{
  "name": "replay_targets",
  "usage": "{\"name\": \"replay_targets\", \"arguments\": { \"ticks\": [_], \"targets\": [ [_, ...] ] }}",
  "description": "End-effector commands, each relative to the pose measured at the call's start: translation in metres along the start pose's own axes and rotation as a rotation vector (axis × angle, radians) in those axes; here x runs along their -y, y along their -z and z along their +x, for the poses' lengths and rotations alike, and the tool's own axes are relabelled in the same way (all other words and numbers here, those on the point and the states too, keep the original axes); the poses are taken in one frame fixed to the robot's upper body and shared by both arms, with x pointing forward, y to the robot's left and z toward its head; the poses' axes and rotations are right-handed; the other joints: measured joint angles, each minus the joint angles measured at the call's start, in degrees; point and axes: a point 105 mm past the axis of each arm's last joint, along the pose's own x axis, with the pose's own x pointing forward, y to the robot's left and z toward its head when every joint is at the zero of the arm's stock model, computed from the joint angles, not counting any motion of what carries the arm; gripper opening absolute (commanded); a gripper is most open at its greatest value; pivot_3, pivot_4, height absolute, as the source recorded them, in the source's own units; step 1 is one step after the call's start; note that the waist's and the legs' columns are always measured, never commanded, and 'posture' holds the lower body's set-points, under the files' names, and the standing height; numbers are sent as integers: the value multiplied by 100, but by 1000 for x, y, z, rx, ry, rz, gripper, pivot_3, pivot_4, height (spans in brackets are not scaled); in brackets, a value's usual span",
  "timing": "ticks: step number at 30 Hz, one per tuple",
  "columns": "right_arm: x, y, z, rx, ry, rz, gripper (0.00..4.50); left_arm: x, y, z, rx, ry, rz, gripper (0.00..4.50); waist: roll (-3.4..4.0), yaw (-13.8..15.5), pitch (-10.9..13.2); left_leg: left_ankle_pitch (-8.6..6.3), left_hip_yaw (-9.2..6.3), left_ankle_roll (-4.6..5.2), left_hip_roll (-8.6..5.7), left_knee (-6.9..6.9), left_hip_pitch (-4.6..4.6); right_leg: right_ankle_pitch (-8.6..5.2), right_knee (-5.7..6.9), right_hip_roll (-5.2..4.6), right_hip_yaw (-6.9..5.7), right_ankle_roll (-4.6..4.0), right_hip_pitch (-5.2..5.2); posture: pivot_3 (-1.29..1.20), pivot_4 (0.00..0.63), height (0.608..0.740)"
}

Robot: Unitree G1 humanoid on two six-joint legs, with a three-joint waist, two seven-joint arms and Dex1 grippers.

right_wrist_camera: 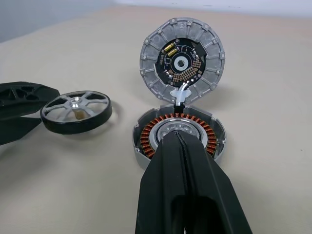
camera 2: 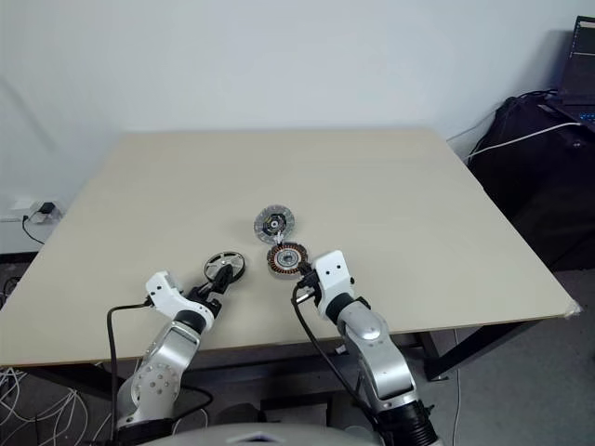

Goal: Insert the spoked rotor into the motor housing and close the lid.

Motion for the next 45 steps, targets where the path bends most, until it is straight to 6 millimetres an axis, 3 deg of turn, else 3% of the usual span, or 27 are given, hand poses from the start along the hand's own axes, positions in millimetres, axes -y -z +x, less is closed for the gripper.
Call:
{"name": "replay_targets", "arguments": {
  "ticks": [1,6,16,30,35,43,45],
  "targets": [
    [-1,-13,1,56,1,-1,0,11,1,1,17,45,-39,4486,0,0,0,0,0,0,0,0,0,0,0,0,0,0,0,0,0,740],
    [-1,-13,1,55,1,2,0,14,-4,1,54,81,-64,4486,0,0,0,0,0,0,0,0,0,0,0,0,0,0,0,0,0,740],
    [1,-14,1,59,11,2,0,4,4,9,17,11,-203,4486,-2,3,0,0,-2,0,0,0,1,0,0,0,0,0,2,0,0,740],
    [1,-14,2,57,8,1,0,11,5,12,8,49,-268,4486,-3,1,-1,1,-4,0,-1,1,1,0,0,1,0,0,4,0,0,740],
    [1,-14,2,57,11,3,0,10,5,13,11,36,-271,3427,-4,1,-1,0,-4,0,-2,1,1,0,-1,1,0,0,4,0,0,740],
    [2,-14,1,58,15,4,0,6,7,16,10,12,-329,816,-4,1,-1,1,-5,-1,-2,1,1,0,-1,1,0,0,5,0,0,740],
    [2,-14,1,58,15,3,0,6,8,17,9,10,-350,816,-5,2,-2,1,-6,-1,-2,1,1,0,-1,1,0,0,5,0,0,740]
  ]
}}
